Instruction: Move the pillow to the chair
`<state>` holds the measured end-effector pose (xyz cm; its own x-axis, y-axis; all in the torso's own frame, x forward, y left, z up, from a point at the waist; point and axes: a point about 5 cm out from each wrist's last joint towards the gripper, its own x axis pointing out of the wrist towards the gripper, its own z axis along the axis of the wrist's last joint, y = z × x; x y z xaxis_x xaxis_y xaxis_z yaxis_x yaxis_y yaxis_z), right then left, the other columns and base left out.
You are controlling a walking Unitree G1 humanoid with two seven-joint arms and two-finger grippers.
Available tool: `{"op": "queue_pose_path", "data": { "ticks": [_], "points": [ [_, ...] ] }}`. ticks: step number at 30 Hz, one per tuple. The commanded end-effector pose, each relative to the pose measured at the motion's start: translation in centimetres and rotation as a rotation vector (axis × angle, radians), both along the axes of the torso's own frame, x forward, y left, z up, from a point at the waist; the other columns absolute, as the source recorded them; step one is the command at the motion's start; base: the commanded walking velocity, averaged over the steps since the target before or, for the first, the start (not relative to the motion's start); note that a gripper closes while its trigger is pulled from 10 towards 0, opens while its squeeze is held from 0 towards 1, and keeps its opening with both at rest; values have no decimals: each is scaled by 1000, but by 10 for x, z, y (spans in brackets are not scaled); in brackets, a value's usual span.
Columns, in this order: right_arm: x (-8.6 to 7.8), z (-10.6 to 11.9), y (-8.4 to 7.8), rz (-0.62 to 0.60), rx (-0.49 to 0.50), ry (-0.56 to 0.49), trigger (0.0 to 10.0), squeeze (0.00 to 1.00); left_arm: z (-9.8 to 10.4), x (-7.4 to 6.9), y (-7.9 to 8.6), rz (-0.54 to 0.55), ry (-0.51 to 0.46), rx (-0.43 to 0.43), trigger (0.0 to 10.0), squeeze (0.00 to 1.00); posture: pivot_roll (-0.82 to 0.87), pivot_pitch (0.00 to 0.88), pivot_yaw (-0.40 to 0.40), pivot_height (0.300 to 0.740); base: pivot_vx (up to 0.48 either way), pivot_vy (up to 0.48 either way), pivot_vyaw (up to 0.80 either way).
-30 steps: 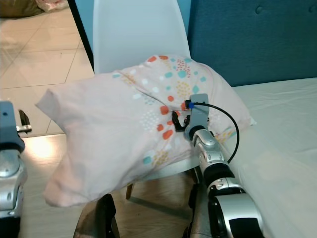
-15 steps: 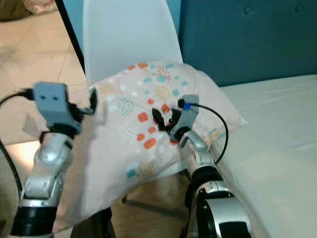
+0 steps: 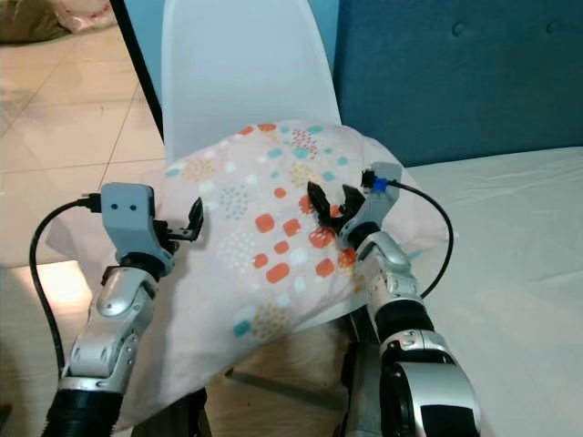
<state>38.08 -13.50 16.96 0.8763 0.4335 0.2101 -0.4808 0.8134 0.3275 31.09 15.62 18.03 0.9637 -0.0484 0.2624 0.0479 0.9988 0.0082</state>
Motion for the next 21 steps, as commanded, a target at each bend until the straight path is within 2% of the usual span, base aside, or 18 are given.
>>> {"op": "queue_pose_path", "data": {
  "ticks": [1,2,4,8,14,21],
  "points": [
    [-4,-1,5,57,26,-9,10000,0,-2,2,-1,-2,3,-8,10000,0,18,58,-25,495,0,0,0],
    [-6,-1,7,88,33,-18,10000,0,-2,3,0,18,3,-2,10000,0,18,55,-25,500,0,0,0],
    [-10,-4,11,133,33,-20,10000,0,-8,5,10,125,37,18,10000,0,18,48,-28,510,0,0,0],
    [-13,-12,13,153,21,4,10000,0,-20,9,25,228,104,-16,10000,0,17,32,-32,530,0,0,0],
    [-15,-20,9,136,0,34,10000,0,-27,10,27,238,121,-7,10000,0,18,17,-36,550,0,0,0],
    [-17,-25,5,127,-38,65,10000,0,-40,11,12,172,176,11,10000,0,19,6,-39,580,0,0,0]
  ]
}}
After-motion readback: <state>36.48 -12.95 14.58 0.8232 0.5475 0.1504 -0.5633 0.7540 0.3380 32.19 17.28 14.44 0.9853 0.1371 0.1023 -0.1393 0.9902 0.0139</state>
